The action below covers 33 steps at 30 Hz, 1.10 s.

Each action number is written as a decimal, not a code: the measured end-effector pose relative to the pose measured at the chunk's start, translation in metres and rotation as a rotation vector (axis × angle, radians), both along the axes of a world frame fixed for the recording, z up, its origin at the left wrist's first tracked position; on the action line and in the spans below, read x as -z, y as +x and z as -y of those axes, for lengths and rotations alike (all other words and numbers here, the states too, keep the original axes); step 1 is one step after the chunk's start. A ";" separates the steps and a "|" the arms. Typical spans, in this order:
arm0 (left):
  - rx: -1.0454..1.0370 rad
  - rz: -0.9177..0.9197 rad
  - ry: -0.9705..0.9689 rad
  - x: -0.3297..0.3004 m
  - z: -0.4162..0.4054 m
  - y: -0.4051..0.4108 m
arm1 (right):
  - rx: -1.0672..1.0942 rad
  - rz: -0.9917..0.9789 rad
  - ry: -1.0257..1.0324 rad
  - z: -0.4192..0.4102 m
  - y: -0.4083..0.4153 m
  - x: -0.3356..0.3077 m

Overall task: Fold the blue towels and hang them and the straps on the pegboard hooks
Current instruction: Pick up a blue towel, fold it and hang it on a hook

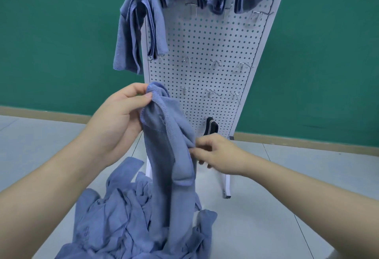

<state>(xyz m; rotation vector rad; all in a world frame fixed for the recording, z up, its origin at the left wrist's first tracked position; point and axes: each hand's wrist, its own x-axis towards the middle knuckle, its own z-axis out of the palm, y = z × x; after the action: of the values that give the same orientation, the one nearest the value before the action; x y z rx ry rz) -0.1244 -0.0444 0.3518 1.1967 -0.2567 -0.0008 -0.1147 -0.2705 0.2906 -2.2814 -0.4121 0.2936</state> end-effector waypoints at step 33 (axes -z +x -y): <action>-0.418 0.074 0.379 0.019 -0.019 0.018 | 0.348 0.430 0.169 0.045 -0.001 -0.045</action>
<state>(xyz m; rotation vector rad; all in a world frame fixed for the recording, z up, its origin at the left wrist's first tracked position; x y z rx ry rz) -0.1063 -0.0252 0.3328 1.6124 -0.0667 0.3740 -0.1158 -0.3153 0.3351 -2.1920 -0.2340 -0.3993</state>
